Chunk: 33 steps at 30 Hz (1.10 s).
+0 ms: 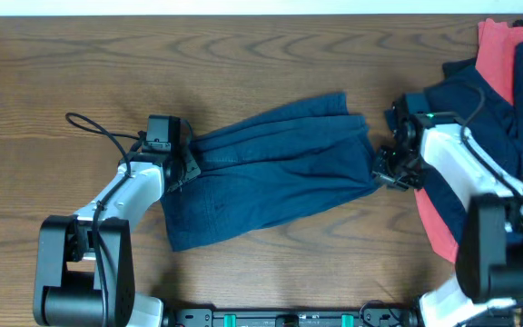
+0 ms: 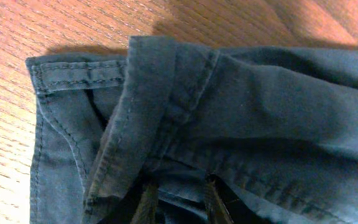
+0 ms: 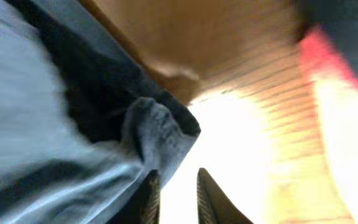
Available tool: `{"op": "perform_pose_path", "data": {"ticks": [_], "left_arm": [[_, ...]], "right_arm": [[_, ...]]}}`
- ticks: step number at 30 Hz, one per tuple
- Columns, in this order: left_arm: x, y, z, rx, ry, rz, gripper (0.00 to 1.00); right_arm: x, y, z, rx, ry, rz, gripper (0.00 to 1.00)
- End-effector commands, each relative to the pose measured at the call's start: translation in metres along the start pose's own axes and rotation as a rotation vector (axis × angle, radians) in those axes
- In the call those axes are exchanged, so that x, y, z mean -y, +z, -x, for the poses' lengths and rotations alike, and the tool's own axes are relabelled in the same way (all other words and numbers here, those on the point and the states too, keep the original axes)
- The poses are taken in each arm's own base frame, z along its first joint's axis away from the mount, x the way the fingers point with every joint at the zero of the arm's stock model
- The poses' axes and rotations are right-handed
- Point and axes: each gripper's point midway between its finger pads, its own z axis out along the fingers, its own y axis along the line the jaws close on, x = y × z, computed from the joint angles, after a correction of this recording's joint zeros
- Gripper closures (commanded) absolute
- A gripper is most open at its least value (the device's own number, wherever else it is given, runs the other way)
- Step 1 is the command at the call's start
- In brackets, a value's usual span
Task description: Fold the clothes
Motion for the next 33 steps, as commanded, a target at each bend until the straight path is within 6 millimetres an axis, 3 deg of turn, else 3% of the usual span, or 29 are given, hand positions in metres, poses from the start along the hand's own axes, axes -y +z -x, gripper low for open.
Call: {"op": "perform_pose_path", "data": {"ticks": [1, 2, 4, 6, 11, 18, 19, 20, 22, 23, 27, 29, 33], "left_arm": [[-0.015, 0.005, -0.008, -0.031, 0.022, 0.057, 0.71], [-0.015, 0.005, -0.008, -0.030, 0.022, 0.056, 0.71], [-0.015, 0.005, -0.008, -0.030, 0.022, 0.056, 0.70], [-0.015, 0.005, -0.008, -0.030, 0.021, 0.056, 0.70], [-0.016, 0.005, -0.009, -0.031, 0.021, 0.057, 0.70], [-0.015, 0.005, -0.009, -0.031, 0.021, 0.057, 0.69], [-0.015, 0.005, -0.009, -0.031, 0.021, 0.057, 0.69], [-0.015, 0.005, -0.009, -0.031, 0.021, 0.057, 0.69], [-0.016, 0.005, -0.009, -0.031, 0.021, 0.057, 0.69], [-0.016, 0.005, -0.009, -0.032, 0.021, 0.057, 0.69], [-0.016, 0.005, -0.009, -0.033, 0.021, 0.058, 0.69], [-0.016, 0.005, -0.009, -0.034, 0.021, 0.059, 0.69], [-0.018, 0.005, -0.012, -0.045, -0.005, 0.067, 0.71]], "right_arm": [[-0.004, -0.038, 0.028, 0.210, -0.062, 0.014, 0.36], [-0.011, -0.046, 0.037, 0.266, -0.100, 0.040, 0.27], [-0.031, -0.062, 0.053, 0.359, -0.221, 0.121, 0.28], [-0.048, -0.066, 0.053, 0.369, -0.300, 0.203, 0.29], [-0.058, -0.036, 0.052, 0.294, -0.298, 0.225, 0.23], [-0.090, 0.007, 0.058, 0.234, -0.310, 0.339, 0.25], [-0.099, 0.011, 0.061, 0.242, -0.320, 0.373, 0.29], [-0.107, 0.012, 0.063, 0.247, -0.331, 0.410, 0.45], [-0.124, 0.007, 0.064, 0.258, -0.360, 0.509, 0.94], [-0.133, 0.001, 0.067, 0.274, -0.373, 0.554, 0.99], [-0.153, -0.039, 0.091, 0.423, -0.383, 0.640, 0.99], [-0.155, -0.059, 0.113, 0.536, -0.360, 0.628, 0.99], [-0.147, -0.072, 0.145, 0.681, -0.266, 0.556, 0.99]]}}
